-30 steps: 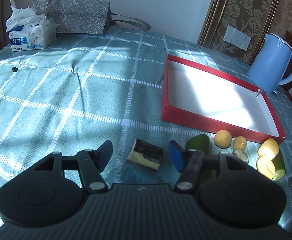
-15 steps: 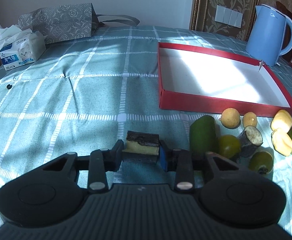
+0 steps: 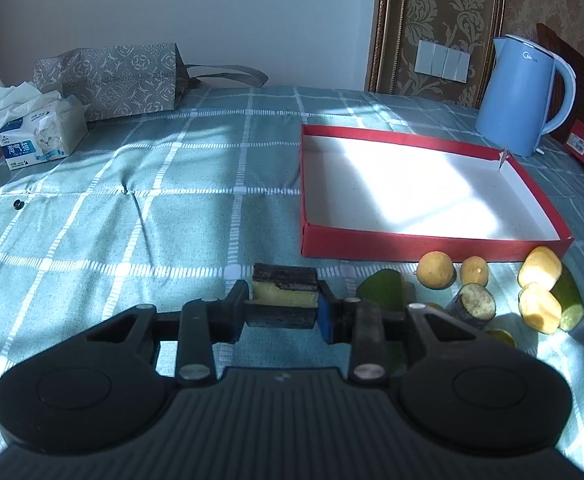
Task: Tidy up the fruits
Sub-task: 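Lift the eggplant chunk off the cloth with the left gripper, then carry the eggplant chunk over the red tray with the left gripper while the right gripper grasps the cucumber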
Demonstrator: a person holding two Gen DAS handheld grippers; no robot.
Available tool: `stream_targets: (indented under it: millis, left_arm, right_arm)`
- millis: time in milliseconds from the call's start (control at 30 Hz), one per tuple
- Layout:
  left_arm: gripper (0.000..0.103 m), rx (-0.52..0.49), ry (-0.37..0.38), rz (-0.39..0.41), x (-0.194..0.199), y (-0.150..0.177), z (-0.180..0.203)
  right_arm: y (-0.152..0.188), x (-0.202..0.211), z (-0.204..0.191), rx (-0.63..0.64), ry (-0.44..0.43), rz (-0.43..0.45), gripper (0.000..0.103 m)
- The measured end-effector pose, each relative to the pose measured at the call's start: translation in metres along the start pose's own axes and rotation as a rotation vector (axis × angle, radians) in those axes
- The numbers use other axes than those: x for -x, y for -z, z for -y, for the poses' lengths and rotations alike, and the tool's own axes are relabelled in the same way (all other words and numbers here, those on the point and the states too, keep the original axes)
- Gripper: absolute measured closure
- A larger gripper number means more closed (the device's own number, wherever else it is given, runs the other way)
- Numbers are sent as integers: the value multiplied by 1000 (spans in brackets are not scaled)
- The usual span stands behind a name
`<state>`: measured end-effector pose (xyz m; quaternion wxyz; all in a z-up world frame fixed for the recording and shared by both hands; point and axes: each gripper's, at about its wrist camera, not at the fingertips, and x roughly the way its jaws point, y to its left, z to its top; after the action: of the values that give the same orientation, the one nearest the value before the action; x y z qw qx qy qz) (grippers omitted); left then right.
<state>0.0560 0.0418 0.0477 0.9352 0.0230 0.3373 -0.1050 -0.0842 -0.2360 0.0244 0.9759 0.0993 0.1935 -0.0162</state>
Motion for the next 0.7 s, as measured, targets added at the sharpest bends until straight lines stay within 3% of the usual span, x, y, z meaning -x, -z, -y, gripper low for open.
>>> stream_targets:
  millis: [200,467,700]
  left_arm:
    - [72,-15,35,32,7,-6,20]
    - [72,-36,75,37,7,-6,34]
    - [72,-47,90,34,-2,-21,42]
  right_arm:
    - [0,-1,1,-3,-6,-7,0]
    - [-2,-1,-7,75,64,6,0]
    - [-2,0,-5,63,101,46,0]
